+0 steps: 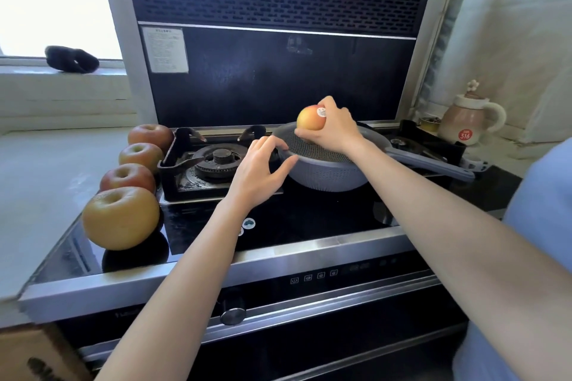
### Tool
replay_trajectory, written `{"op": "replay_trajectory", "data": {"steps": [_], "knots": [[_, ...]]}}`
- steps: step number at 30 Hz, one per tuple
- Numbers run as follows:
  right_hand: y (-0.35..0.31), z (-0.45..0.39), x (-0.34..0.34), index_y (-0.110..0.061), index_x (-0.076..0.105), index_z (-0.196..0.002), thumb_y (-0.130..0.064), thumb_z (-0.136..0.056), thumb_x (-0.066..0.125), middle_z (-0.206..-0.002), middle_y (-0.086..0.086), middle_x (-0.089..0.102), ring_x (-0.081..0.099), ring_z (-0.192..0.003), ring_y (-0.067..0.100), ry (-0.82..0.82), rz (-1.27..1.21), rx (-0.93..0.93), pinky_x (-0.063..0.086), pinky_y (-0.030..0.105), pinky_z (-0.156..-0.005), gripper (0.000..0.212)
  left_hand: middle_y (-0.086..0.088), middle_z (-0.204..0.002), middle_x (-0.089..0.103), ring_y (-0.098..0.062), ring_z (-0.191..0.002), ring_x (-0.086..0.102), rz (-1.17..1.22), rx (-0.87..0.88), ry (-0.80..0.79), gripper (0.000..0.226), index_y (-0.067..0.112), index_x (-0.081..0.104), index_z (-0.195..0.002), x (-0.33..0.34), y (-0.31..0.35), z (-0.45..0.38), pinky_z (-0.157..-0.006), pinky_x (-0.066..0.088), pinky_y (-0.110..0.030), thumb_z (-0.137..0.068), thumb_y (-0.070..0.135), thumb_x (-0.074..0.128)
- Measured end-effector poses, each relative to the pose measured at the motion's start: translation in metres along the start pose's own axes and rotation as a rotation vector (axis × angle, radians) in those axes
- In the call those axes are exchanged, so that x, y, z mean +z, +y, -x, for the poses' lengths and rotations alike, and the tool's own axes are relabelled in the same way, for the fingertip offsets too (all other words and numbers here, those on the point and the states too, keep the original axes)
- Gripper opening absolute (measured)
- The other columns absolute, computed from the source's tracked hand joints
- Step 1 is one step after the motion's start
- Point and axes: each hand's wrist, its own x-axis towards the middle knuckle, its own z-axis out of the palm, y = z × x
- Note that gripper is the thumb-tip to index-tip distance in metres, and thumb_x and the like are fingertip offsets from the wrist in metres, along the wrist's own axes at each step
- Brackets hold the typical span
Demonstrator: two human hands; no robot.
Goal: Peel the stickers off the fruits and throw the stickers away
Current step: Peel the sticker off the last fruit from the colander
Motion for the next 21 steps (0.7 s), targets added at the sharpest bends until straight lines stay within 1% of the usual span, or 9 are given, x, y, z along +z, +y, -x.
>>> {"op": "replay_trajectory", "data": {"steps": [3,4,7,10,12,14,16,18,21], "knots": [[-0.016,0.01,-0.001,-0.024,0.038,-0.126,-0.056,-0.072,0.074,-0.119,0.011,0.041,0.05,-0.1,0.03,0.114,-0.093,-0.08,0.045,0.038,-0.082,0.072,0.005,-0.102,0.058,-0.015,-0.101,0.052,-0.058,0.027,0.112,0.023,0.015,0.057,-0.103,-0.003,0.002,0.0,-0.091,0.042,-0.037,-0.095,0.035,0.05],[-0.021,0.014,0.0,-0.024,0.039,-0.124,-0.056,-0.071,0.075,-0.115,0.009,0.041,0.05,-0.097,0.029,0.147,-0.116,-0.108,0.044,0.036,-0.079,0.071,0.004,-0.101,0.058,-0.016,-0.099,0.053,-0.054,0.021,0.177,0.023,0.013,0.057,-0.103,-0.005,0.003,0.0,-0.09,0.044,-0.039,-0.096,0.034,0.049],[-0.037,0.03,0.005,-0.023,0.042,-0.116,-0.055,-0.068,0.077,-0.106,0.006,0.042,0.051,-0.086,0.023,0.232,-0.173,-0.2,0.041,0.03,-0.072,0.068,0.002,-0.098,0.059,-0.014,-0.094,0.055,0.084,-0.048,0.319,0.021,0.013,0.056,-0.103,-0.016,0.011,0.001,-0.085,0.047,-0.032,-0.097,0.032,0.049],[-0.05,0.048,0.013,-0.02,0.044,-0.114,-0.053,-0.066,0.078,-0.102,0.005,0.043,0.05,-0.081,0.019,0.257,-0.232,-0.264,0.042,0.029,-0.068,0.067,-0.001,-0.1,0.063,-0.006,-0.092,0.059,0.21,-0.101,0.313,0.022,0.016,0.054,-0.108,-0.027,0.021,0.0,-0.082,0.047,-0.021,-0.097,0.034,0.05],[-0.055,0.059,0.019,-0.021,0.044,-0.113,-0.054,-0.065,0.077,-0.102,0.005,0.044,0.053,-0.081,0.02,0.244,-0.251,-0.291,0.047,0.031,-0.067,0.067,-0.002,-0.099,0.064,-0.004,-0.088,0.06,0.284,-0.125,0.297,0.028,0.015,0.053,-0.111,-0.035,0.029,0.001,-0.075,0.046,-0.016,-0.096,0.038,0.048],[-0.058,0.068,0.022,-0.022,0.043,-0.113,-0.053,-0.065,0.077,-0.103,0.004,0.044,0.056,-0.082,0.021,0.229,-0.249,-0.302,0.05,0.032,-0.066,0.066,-0.003,-0.099,0.063,-0.008,-0.088,0.061,0.302,-0.138,0.295,0.03,0.014,0.052,-0.114,-0.041,0.035,0.004,-0.072,0.05,-0.022,-0.096,0.038,0.05],[-0.059,0.076,0.025,-0.022,0.044,-0.115,-0.052,-0.066,0.078,-0.103,0.004,0.044,0.057,-0.083,0.021,0.225,-0.232,-0.304,0.05,0.031,-0.065,0.066,-0.003,-0.101,0.062,-0.012,-0.09,0.062,0.295,-0.151,0.292,0.03,0.012,0.051,-0.116,-0.045,0.041,0.01,-0.073,0.053,-0.029,-0.096,0.034,0.055],[-0.059,0.084,0.027,-0.022,0.045,-0.117,-0.052,-0.067,0.078,-0.104,0.004,0.044,0.056,-0.081,0.02,0.235,-0.191,-0.326,0.047,0.027,-0.062,0.068,-0.004,-0.102,0.062,-0.01,-0.089,0.062,0.314,-0.154,0.281,0.035,0.013,0.05,-0.115,-0.047,0.046,0.015,-0.073,0.054,-0.026,-0.09,0.034,0.063],[-0.056,0.098,0.03,-0.02,0.047,-0.118,-0.05,-0.067,0.08,-0.106,0.006,0.046,0.054,-0.078,0.019,0.24,-0.162,-0.368,0.042,0.025,-0.062,0.067,-0.001,-0.102,0.063,-0.005,-0.083,0.061,0.326,-0.148,0.244,0.046,0.016,0.051,-0.112,-0.047,0.049,0.025,-0.068,0.053,-0.02,-0.081,0.044,0.068]]}}
